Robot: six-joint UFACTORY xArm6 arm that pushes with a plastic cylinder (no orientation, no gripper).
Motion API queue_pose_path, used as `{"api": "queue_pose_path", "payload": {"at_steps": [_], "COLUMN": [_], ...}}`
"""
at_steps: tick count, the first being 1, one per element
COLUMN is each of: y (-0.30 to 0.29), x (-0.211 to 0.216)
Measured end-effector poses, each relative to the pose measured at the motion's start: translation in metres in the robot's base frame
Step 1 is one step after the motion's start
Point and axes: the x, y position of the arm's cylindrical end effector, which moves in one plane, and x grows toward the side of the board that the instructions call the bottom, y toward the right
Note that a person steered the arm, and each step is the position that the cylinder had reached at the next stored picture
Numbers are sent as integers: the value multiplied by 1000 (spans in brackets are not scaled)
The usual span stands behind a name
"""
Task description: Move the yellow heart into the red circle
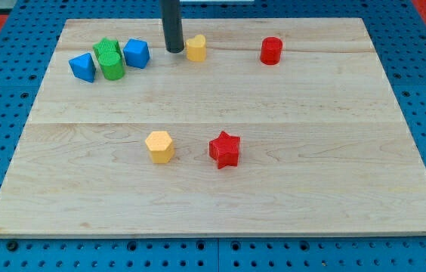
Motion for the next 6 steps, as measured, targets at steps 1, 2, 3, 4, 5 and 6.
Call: {"api": "queue_pose_path", "payload": {"at_steps": [1,2,3,4,5,6], "y": [32,73,30,4,56,98], "x": [-16,-1,0,13,24,24]}}
